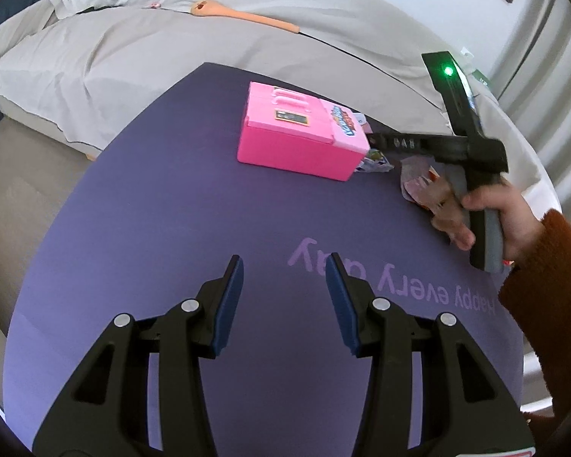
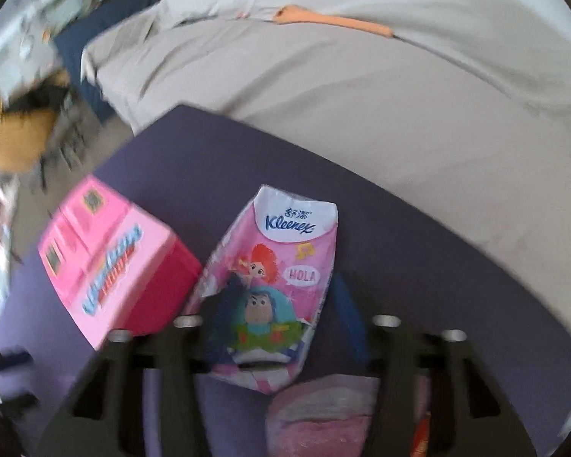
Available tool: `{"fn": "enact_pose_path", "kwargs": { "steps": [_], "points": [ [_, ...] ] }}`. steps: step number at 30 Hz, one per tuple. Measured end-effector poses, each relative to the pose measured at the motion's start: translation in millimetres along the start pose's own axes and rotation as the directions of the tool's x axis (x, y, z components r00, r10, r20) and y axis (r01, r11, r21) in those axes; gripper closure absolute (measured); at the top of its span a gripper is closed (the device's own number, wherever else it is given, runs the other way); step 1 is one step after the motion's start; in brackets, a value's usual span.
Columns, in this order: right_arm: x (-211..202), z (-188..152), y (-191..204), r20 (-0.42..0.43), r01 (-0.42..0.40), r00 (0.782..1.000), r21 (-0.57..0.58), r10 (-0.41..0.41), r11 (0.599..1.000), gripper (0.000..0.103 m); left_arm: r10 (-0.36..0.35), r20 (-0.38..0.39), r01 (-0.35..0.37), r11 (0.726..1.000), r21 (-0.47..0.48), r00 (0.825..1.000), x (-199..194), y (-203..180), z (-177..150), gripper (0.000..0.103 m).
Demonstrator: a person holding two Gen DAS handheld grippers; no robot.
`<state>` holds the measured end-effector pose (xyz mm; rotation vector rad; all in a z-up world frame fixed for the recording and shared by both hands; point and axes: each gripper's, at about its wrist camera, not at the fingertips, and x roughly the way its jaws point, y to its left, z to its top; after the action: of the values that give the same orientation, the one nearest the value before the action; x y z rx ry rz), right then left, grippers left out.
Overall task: Collect trash
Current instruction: 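Grasp the pink cartoon juice pouch with the right gripper and lift it, then grasp the pink plastic spoon with the left gripper while the right gripper holds the pouch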
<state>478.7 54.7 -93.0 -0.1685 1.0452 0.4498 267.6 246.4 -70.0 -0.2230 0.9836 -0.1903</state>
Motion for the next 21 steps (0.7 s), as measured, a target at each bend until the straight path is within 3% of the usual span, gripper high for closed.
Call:
{"fn": "enact_pose_path", "kwargs": {
  "steps": [1, 4, 12, 16, 21],
  "points": [
    [-2, -1, 1, -0.006, 0.002, 1.000, -0.017, -0.002, 1.000, 0.096, 0.002, -0.001, -0.002, 1.000, -0.002, 1.000, 1, -2, 0, 0.060],
    [-19, -8, -5, -0.004, -0.022, 1.000, -0.006, 0.022, 1.000, 0.098, -0.006, -0.010, 0.006, 1.000, 0.003, 1.000, 6, -10, 0, 0.060],
    [-109, -31, -37, 0.130, -0.053, 0.990, 0.055, 0.046, 0.997, 0.098, -0.106, -0.039, 0.108, 0.993, 0.048, 0.994, 17, -50, 6, 0.060],
    [-146, -56, -55, 0.159, -0.042, 0.987, 0.084, 0.029, 0.996, 0.098, -0.142, -0.054, 0.145, 0.988, 0.054, 0.988, 28, -71, 11, 0.060],
    [-173, -113, -75, 0.152, -0.008, 0.988, 0.108, -0.008, 0.994, 0.098, -0.154, -0.089, 0.157, 0.987, 0.029, 0.984, 53, -100, 25, 0.060]
  ]
}}
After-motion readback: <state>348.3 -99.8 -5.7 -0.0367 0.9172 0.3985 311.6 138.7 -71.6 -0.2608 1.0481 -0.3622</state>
